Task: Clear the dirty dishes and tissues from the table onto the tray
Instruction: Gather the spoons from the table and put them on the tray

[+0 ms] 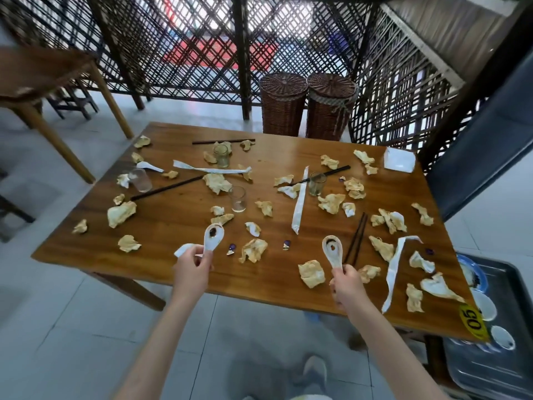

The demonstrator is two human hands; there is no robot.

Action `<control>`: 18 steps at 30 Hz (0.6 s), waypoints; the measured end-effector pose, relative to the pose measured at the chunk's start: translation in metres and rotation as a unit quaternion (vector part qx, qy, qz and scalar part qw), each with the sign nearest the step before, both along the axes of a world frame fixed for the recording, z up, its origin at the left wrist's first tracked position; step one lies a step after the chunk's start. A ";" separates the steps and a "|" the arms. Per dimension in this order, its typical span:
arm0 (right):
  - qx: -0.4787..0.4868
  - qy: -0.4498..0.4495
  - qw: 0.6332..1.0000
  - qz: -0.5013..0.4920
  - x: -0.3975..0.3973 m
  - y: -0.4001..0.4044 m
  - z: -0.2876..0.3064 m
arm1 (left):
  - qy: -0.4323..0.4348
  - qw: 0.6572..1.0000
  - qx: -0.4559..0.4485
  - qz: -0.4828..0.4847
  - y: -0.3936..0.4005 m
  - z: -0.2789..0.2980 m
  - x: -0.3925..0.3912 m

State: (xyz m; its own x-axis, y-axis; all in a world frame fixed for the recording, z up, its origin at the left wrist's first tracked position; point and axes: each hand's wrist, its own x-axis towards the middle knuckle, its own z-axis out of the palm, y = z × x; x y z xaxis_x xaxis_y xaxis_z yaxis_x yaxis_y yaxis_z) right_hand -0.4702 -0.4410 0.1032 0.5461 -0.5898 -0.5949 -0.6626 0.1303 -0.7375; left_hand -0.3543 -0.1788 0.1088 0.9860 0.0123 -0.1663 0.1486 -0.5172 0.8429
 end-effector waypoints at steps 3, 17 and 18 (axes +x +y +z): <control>0.008 0.003 1.000 0.018 0.007 0.008 0.001 | 0.006 1.000 -0.001 0.020 0.008 0.004 -0.001; 0.040 0.011 0.994 0.104 0.070 -0.002 0.008 | 0.021 0.994 0.031 0.107 0.012 0.012 0.017; 0.040 0.007 0.993 0.114 0.077 -0.003 0.009 | 0.020 0.992 0.030 0.117 0.012 0.013 0.022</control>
